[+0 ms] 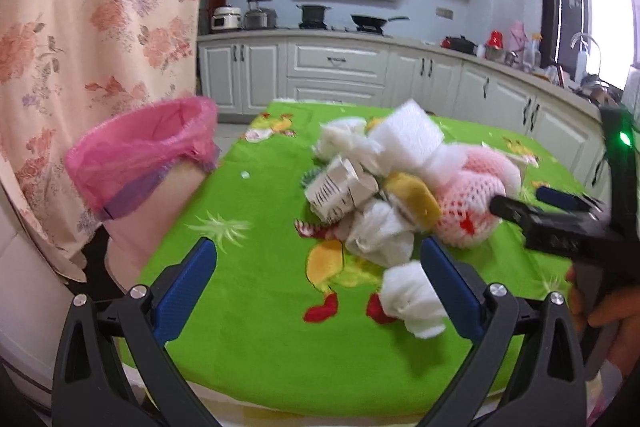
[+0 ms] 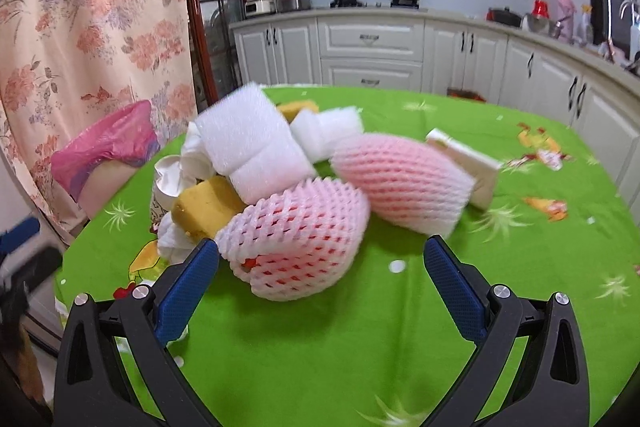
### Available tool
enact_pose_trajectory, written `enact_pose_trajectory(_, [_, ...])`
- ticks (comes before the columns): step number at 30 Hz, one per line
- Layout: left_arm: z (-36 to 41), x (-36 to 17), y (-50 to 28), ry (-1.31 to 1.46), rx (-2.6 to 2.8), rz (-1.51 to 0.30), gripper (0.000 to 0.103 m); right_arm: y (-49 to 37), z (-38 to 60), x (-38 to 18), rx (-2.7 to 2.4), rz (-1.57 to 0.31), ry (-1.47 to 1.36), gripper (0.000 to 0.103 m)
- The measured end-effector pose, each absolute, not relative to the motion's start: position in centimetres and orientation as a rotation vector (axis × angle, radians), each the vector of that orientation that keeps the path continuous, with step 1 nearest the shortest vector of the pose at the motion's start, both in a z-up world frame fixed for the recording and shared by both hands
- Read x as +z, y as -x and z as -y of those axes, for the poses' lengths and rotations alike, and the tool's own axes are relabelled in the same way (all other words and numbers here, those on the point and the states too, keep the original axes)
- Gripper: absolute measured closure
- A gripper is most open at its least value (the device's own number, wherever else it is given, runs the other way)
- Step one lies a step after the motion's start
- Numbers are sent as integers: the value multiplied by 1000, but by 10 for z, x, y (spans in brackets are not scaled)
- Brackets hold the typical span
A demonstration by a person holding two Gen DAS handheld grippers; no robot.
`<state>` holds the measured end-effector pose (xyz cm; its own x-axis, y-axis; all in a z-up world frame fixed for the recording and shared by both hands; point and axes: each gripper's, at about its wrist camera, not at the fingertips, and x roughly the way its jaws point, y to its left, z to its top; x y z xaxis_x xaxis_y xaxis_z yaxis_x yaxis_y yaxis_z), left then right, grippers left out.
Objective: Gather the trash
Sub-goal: 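Grasp the pink foam fruit net with the right gripper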
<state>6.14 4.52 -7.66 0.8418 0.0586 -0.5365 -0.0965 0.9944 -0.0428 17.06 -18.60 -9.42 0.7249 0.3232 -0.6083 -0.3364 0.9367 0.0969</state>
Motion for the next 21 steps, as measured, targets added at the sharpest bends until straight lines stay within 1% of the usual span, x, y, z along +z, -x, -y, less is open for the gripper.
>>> enact_pose_trajectory(6, [-32,-100,-68,28,31,-628,5,-192,170,-113,380,-720,19,7])
enact_pose_trajectory(7, [-30,-101,-68,17,24,-629,5,-194,170,-115,381,-727,18,13])
enact_pose_trajectory(8, [-27,-102,-70,1,17,-627,5,-195,171,-117,382,-730,13,23])
enact_pose_trajectory(9, [-22,-103,-72,-22,13,-626,5,-196,174,-119,384,-740,0,27])
enact_pose_trajectory(11, [-17,-106,-77,-40,-2,-635,5,-196,179,-122,393,-754,-26,48])
enact_pose_trajectory(12, [-12,-109,-81,-48,-22,-650,5,-195,184,-124,392,-758,-34,52])
enact_pose_trajectory(13, [-9,-111,-84,-55,-33,-661,5,-194,186,-124,392,-756,-34,58])
enact_pose_trajectory(14, [-5,-113,-87,-67,-47,-672,5,-192,190,-124,396,-750,-35,61])
enact_pose_trajectory(17, [5,-118,-94,-97,-76,-696,6,-182,200,-120,396,-728,-50,65])
enact_pose_trajectory(21, [12,-126,-105,-92,-108,-729,15,-168,209,-112,400,-694,-46,66])
